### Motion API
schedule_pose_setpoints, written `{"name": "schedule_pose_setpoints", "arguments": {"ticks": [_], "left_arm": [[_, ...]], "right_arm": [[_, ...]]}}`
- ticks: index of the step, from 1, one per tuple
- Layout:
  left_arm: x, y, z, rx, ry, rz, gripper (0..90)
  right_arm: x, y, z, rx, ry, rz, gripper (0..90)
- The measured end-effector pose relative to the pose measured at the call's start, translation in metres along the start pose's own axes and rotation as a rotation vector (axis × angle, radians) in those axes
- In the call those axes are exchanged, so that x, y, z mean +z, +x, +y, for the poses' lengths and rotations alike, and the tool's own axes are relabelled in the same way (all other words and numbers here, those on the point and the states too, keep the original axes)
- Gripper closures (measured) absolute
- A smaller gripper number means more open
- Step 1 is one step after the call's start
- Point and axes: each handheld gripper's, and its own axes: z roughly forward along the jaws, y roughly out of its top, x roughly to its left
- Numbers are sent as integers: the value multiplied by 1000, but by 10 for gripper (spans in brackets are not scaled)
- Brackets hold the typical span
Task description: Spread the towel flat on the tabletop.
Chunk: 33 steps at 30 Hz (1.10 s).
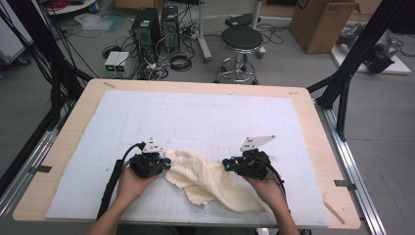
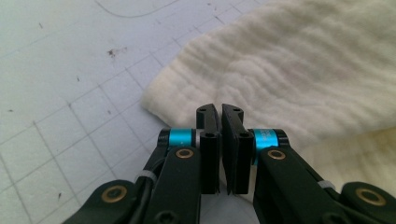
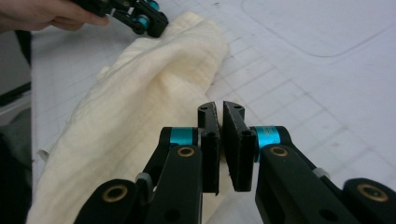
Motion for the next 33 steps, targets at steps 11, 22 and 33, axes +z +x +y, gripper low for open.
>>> {"name": "schedule_pose_setpoints", "arguments": {"ticks": [11, 22, 33], "left_arm": [[6, -1, 8, -26, -32, -19, 858], [0, 4, 8, -26, -35, -14, 850], [6, 8, 17, -75, -48, 14, 622]], "right_arm": [[-41, -10, 4, 28, -31, -265, 855], [-14, -24, -8, 106, -3, -238, 692], [-22, -44, -26, 193, -9, -208, 608]]}}
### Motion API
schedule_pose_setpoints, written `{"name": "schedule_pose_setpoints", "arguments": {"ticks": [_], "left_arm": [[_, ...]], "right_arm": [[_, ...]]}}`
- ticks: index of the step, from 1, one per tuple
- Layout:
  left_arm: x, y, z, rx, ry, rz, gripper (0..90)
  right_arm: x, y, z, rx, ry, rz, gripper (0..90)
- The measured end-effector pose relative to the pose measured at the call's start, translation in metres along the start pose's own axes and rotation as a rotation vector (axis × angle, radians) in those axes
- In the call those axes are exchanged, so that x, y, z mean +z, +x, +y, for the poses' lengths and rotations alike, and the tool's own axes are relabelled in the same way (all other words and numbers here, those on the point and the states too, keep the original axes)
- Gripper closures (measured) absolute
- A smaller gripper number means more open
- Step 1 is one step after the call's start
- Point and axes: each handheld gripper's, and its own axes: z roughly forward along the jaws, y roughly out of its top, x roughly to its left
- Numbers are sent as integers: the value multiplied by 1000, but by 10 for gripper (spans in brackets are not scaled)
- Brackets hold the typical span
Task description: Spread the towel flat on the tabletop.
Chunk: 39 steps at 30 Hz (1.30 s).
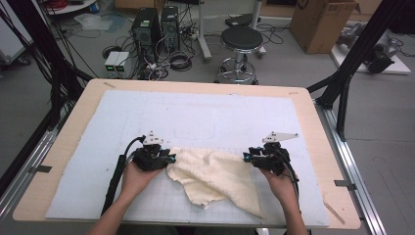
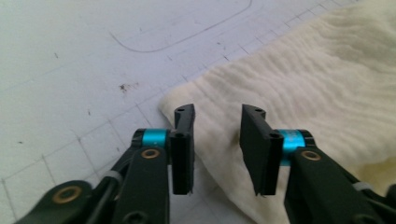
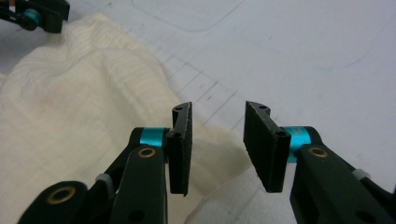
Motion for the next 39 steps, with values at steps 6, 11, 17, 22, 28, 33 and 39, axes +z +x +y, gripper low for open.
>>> {"name": "schedule_pose_setpoints", "arguments": {"ticks": [6, 11, 17, 22, 28, 33, 39], "left_arm": [[12, 2, -2, 7, 60, 8, 642], [12, 0, -2, 40, 58, 21, 773], [9, 0, -1, 45, 37, 26, 837], [3, -1, 2, 31, -47, 55, 840], [5, 0, 0, 36, 12, -2, 789], [0, 7, 3, -9, -27, 37, 717], [5, 13, 2, -35, -15, 68, 686]], "right_arm": [[15, 5, -3, -27, 111, 56, 640], [21, 8, -6, -73, 169, 68, 831], [11, 13, 5, -129, 75, -26, 860], [-4, 15, 13, -150, -61, -118, 828], [7, 0, 5, -84, 56, -76, 724], [2, 0, 9, -71, -17, -89, 686], [4, -6, 11, -30, -32, -60, 651]]}}
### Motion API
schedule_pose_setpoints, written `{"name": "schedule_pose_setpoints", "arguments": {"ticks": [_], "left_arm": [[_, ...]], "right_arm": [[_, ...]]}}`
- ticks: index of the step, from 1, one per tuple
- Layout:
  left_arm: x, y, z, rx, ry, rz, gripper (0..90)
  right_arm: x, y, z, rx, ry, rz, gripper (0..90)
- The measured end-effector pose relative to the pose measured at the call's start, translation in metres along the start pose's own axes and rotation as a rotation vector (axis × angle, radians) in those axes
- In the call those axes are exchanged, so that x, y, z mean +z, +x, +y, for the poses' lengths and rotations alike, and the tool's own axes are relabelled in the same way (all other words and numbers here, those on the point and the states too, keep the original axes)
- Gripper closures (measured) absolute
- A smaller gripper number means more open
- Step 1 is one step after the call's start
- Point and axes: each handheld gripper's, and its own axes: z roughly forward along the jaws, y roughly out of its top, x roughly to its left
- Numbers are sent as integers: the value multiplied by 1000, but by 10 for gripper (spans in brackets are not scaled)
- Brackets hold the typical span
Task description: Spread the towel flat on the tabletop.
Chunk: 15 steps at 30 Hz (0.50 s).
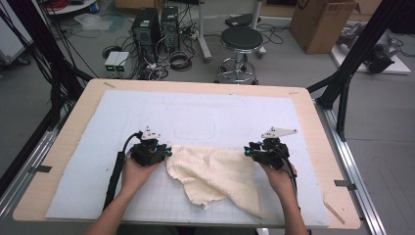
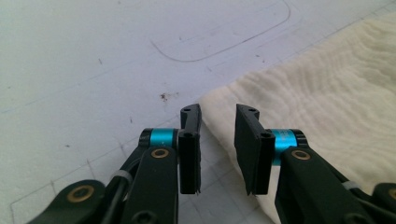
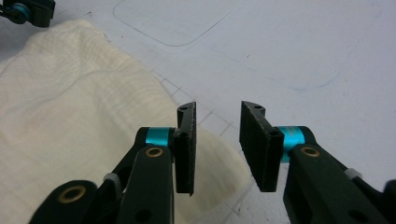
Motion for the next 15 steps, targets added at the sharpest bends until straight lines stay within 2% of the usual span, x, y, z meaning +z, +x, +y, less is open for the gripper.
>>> {"name": "schedule_pose_setpoints", "arguments": {"ticks": [3, 4, 6, 9, 10, 11, 13, 15], "left_arm": [[7, 0, -2, -7, 30, -7, 641], [9, 0, -2, -3, 40, -4, 640], [10, -1, -3, 2, 39, 4, 650], [11, -1, -3, 9, 33, -1, 719], [11, -1, -3, 15, 35, -15, 746], [11, -3, -3, 18, 30, -19, 797], [11, -4, -3, 32, 30, -20, 844], [10, -4, -3, 34, 29, -17, 864]], "right_arm": [[11, -2, -2, 2, 58, 39, 607], [17, -2, -4, 5, 90, 60, 604], [23, -4, -5, 8, 118, 71, 609], [29, -5, -6, 9, 143, 84, 685], [30, -5, -6, 6, 154, 90, 725], [32, -5, -6, -2, 160, 93, 752], [31, -5, -6, -7, 165, 94, 830], [31, -3, -5, -18, 168, 97, 850]]}}
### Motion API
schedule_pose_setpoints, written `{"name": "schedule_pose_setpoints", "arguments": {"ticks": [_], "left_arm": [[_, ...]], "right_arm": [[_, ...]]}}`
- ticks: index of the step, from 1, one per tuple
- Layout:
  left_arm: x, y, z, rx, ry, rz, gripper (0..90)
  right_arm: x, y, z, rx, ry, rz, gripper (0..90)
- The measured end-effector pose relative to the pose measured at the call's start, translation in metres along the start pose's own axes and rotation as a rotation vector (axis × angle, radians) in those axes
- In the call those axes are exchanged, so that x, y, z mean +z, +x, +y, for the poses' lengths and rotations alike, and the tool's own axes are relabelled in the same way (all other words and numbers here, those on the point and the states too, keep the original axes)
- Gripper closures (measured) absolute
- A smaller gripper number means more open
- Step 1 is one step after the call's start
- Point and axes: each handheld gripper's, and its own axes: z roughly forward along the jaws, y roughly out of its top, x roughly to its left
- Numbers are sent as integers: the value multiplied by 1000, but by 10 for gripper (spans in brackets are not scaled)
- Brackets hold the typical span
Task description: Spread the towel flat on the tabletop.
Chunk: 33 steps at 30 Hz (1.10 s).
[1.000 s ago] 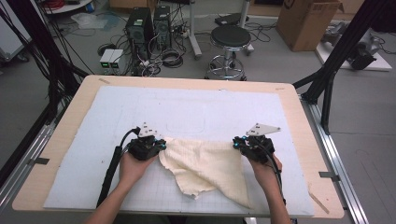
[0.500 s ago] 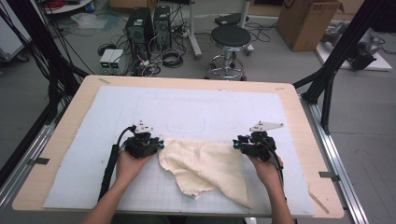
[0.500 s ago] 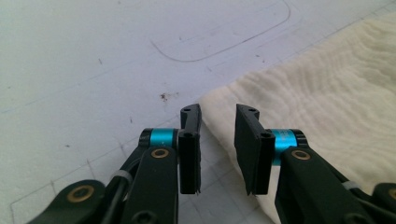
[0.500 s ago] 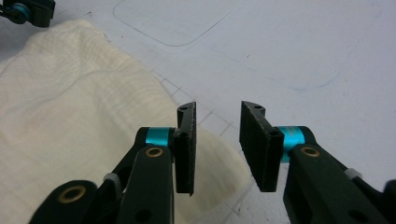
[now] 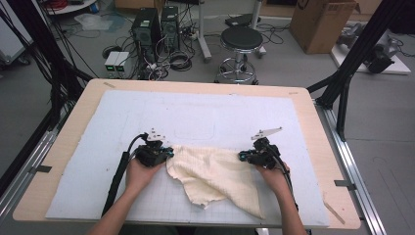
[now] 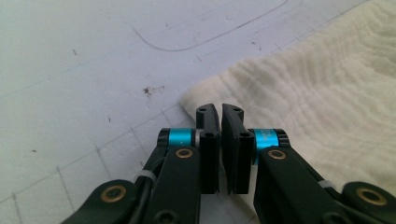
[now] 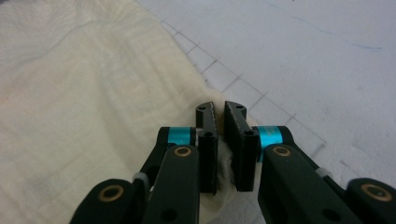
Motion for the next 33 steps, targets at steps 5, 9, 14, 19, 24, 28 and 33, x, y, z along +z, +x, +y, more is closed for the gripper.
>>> {"name": "schedule_pose_setpoints", "arguments": {"ticks": [5, 9, 14, 19, 24, 28, 33], "left_arm": [[-13, 8, 5, -17, -53, 28, 875], [-26, 13, 11, -36, -101, 36, 876], [-37, 14, 15, -28, -116, 30, 875], [-32, 11, 4, 12, -15, 0, 873], [-30, 8, -3, 35, 47, -48, 845], [-36, 13, -1, 12, -5, -45, 729], [-30, 20, 0, -40, -31, 0, 660]], "right_arm": [[-8, 9, 7, -37, -63, -29, 858], [-22, 16, 19, -94, -177, -76, 855], [-30, 22, 24, -122, -221, -118, 840], [-13, 21, 12, -119, -86, -77, 792], [-2, 19, 2, -97, 14, -8, 702], [-15, 15, 4, -56, -90, 0, 638], [-21, 5, 8, -18, -129, -31, 630]]}}
